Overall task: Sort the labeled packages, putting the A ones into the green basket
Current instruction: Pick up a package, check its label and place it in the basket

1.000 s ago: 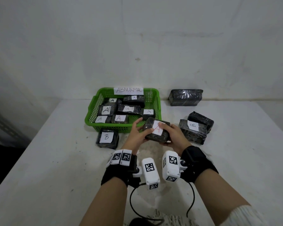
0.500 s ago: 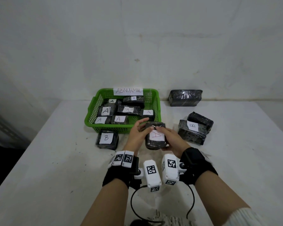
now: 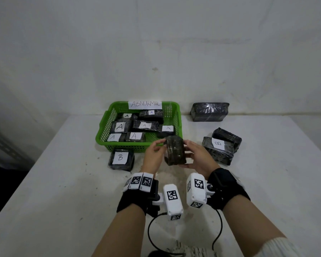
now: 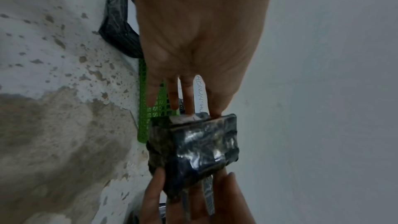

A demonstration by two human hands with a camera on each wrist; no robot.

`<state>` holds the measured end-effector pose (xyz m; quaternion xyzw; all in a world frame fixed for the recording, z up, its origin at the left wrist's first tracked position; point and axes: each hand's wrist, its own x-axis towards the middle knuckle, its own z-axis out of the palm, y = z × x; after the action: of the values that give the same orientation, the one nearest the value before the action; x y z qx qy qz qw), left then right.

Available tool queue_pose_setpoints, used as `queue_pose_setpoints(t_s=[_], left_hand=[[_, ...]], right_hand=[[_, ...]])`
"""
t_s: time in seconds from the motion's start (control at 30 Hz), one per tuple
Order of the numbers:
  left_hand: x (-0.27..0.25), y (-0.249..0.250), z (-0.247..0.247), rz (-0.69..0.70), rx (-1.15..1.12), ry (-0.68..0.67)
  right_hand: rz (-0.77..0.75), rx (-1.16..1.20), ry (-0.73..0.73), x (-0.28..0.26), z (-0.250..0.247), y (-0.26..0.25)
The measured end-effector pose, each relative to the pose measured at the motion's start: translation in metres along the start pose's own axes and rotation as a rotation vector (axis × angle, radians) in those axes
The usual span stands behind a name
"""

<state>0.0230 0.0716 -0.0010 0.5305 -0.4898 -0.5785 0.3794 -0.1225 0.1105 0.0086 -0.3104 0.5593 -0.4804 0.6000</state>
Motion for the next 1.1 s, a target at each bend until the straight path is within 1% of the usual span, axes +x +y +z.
queue_pose_setpoints(t_s=[0.13,0.23,0.3,0.33,0.43,0.47,0.53,0.57,0.63,0.77,0.83,0.9,0.97,1.03,1.1], left_hand=[[-0.003,0.008,0.004,-0.139,-0.163,-0.072],[-0.001,0.008,0.004,-0.124,-0.136,-0.057],[0.001,0.007,0.001,-0.125,-0.102,-0.018],[0.002,0.007,0.001,-0.13,-0.113,-0.016],[0.0,0.009,0.002,-0.15,-0.198,-0.071],[-0.001,0.01,0.003,-0.154,-0.214,-0.098],[-0.002,0.011,0.006,-0.156,-0.211,-0.145],[-0.002,0.011,0.007,-0.15,-0.195,-0.16],[-0.003,0.012,0.009,-0.133,-0.164,-0.165],[-0.004,0.013,0.009,-0.119,-0.142,-0.182],[-0.004,0.013,0.008,-0.106,-0.141,-0.197],[-0.002,0.013,0.007,-0.079,-0.149,-0.177],[0.001,0.013,0.007,-0.062,-0.161,-0.122],[0.004,0.013,0.007,-0.056,-0.183,-0.074],[0.005,0.013,0.007,-0.054,-0.202,-0.061]], right_hand=[[-0.006,-0.037,-0.069,0.002,-0.003,0.001],[-0.036,-0.082,-0.08,0.002,-0.003,0.0],[-0.081,-0.118,-0.044,0.003,-0.004,0.0],[-0.106,-0.116,-0.001,0.004,-0.005,0.0],[-0.152,-0.076,0.176,0.01,-0.007,0.0],[-0.138,-0.065,0.182,0.011,-0.007,0.001],[-0.068,-0.025,0.103,0.012,-0.004,0.003],[-0.029,-0.013,0.063,0.011,-0.002,0.003],[0.004,-0.007,0.04,0.012,0.003,0.006],[-0.04,-0.013,0.149,0.016,0.004,0.009],[-0.054,0.003,0.182,0.016,0.002,0.008],[-0.061,0.016,0.163,0.015,0.001,0.006],[-0.049,0.011,0.093,0.013,0.001,0.004],[-0.001,0.003,0.012,0.011,-0.001,0.002],[0.033,0.032,-0.025,0.012,-0.002,0.002]])
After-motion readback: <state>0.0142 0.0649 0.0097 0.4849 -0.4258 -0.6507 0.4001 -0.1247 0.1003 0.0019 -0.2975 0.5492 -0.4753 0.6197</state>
